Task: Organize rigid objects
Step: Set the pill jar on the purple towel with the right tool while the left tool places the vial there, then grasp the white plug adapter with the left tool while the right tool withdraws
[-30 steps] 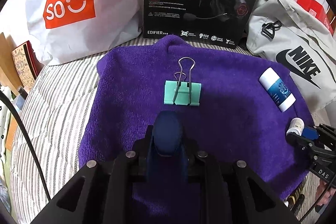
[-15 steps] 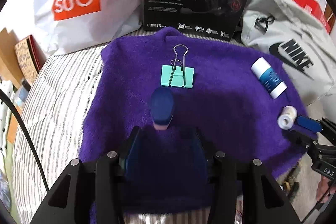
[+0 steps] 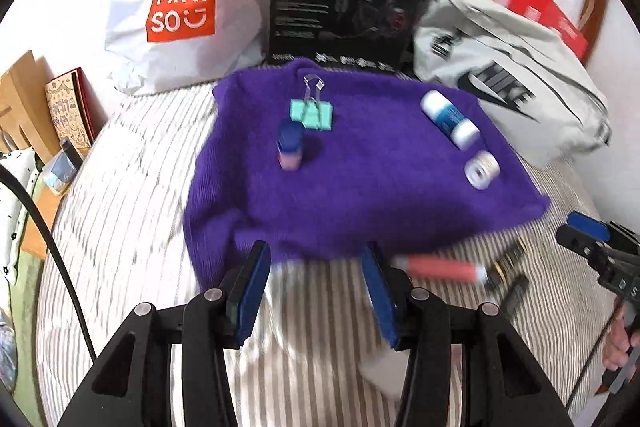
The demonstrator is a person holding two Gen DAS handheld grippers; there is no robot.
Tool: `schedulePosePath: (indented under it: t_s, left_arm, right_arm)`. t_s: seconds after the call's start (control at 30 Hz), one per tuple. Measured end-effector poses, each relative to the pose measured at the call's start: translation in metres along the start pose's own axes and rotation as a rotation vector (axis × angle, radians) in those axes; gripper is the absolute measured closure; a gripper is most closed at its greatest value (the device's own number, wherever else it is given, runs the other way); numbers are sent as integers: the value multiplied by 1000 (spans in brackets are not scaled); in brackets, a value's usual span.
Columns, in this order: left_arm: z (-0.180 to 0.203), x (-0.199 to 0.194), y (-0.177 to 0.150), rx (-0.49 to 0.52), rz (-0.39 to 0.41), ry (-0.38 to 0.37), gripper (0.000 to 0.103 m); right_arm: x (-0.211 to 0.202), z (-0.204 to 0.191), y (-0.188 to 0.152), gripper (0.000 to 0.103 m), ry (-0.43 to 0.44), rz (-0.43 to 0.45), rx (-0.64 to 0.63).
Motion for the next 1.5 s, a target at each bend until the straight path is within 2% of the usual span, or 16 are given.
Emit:
schedulePosePath:
  t_s: [0.13, 0.2, 0.37, 0.53, 0.67, 0.9, 1.0, 1.13, 1.3, 1.43, 1.5]
  left_arm:
    - [7, -19, -32, -1, -8, -68, 57]
    - [10, -23, -43, 5, -11, -72, 57]
    - [22, -28, -66, 86, -2, -81, 57]
    - [35, -27, -78, 192, 45, -82, 57]
    - [42, -23, -81, 269, 68, -71, 57]
    - [55, -18, -83, 321, 48, -123, 57]
    - [58, -22, -86, 352, 56, -97, 57]
    - [56, -24, -87, 329, 47, -131, 57]
    - [57, -16, -84, 305, 28, -131, 57]
    - [62, -13, -83, 328, 50, -88, 57]
    - [62, -13, -82, 315, 48, -97, 60]
  right_arm:
    - [-5, -2, -29, 49, 3, -13, 23]
    - [-6, -3, -41, 49, 7, -18, 39]
    - [-8, -10, -62, 49, 15, -24, 58]
    - [-12, -15, -73, 49, 11, -30, 55]
    - [-12, -14, -76, 49, -1, -42, 49]
    - [-8, -10, -77, 49, 1, -54, 58]
    - [-6, -10, -79, 49, 0, -66, 55]
    - [-3, -9, -80, 49, 0, -75, 54]
    - [1, -9, -82, 49, 1, -88, 54]
    - [2, -10, -82, 49, -7, -92, 46]
    - [2, -11, -82, 49, -3, -91, 45]
Point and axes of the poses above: each gripper's, at about its wrist camera, not at the fingertips, and x roughly the way its jaws point, z to its right, y to its top, the point moved 9 cm from there along x, roughly the way its jaws point, and after that the axes turned 15 degrees about y, right-handed, at the moved point
